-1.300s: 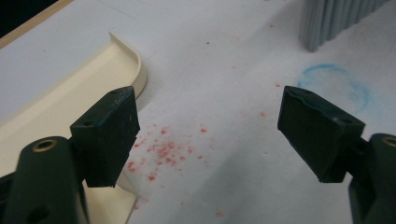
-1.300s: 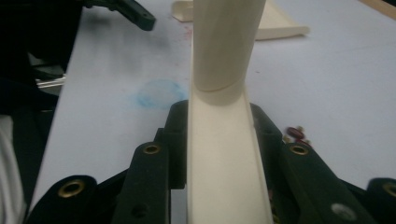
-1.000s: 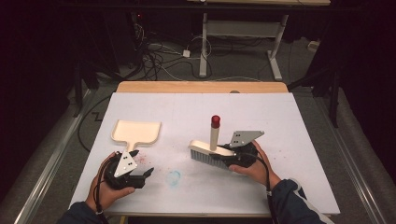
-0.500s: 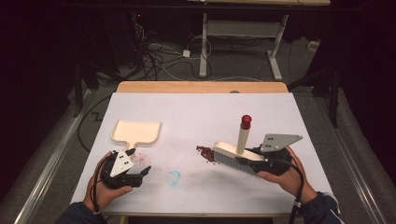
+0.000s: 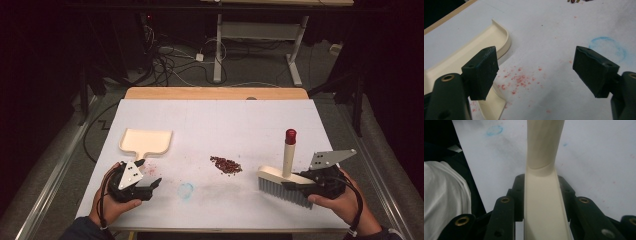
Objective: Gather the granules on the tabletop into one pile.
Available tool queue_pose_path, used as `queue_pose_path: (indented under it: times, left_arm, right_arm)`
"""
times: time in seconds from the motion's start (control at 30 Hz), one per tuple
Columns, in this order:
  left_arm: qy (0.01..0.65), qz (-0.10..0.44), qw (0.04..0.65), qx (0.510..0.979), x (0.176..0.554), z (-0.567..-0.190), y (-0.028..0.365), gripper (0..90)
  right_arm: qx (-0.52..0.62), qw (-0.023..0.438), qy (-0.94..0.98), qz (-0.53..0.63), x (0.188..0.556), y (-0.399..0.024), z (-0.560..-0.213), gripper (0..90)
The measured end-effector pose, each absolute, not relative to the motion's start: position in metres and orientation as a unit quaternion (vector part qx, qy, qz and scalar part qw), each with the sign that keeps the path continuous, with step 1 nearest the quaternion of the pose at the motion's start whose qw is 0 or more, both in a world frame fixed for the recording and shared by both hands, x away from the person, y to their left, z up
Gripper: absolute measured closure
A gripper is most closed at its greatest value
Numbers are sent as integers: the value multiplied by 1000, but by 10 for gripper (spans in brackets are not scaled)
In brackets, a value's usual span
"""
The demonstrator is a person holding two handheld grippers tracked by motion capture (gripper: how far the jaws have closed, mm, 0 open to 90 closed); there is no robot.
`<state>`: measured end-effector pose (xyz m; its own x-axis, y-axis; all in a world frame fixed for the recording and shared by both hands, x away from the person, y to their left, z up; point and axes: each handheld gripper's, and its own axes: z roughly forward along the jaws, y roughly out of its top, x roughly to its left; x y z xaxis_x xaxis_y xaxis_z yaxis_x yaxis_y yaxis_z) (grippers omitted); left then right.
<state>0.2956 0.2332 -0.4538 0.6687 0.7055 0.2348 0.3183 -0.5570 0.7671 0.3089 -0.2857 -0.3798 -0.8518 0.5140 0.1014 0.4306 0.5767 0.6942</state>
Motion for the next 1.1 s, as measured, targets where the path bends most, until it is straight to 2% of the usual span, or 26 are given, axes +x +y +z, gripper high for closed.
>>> queue_pose_path:
  times: [0.23,0.37,0.63,0.87,0.9,1.0,1.1]
  left_arm:
    - [301,267,356,843,296,-455,232,199]
    - [303,264,356,843,297,-456,232,199]
    - [305,258,353,846,297,-457,230,199]
    - [303,256,351,848,297,-458,229,199]
    - [303,255,351,848,297,-458,229,199]
    - [302,254,351,849,297,-458,229,199]
    - [302,254,350,850,297,-458,228,199]
  right_arm:
    - [288,33,891,349,332,-292,-394,672]
    - [298,36,892,337,349,-298,-399,660]
    - [309,64,893,320,382,-302,-405,548]
    - [347,54,880,320,410,-316,-416,433]
    - [357,58,876,320,413,-320,-417,472]
    - [388,71,858,330,416,-329,-419,501]
    - [404,111,852,314,416,-330,-421,583]
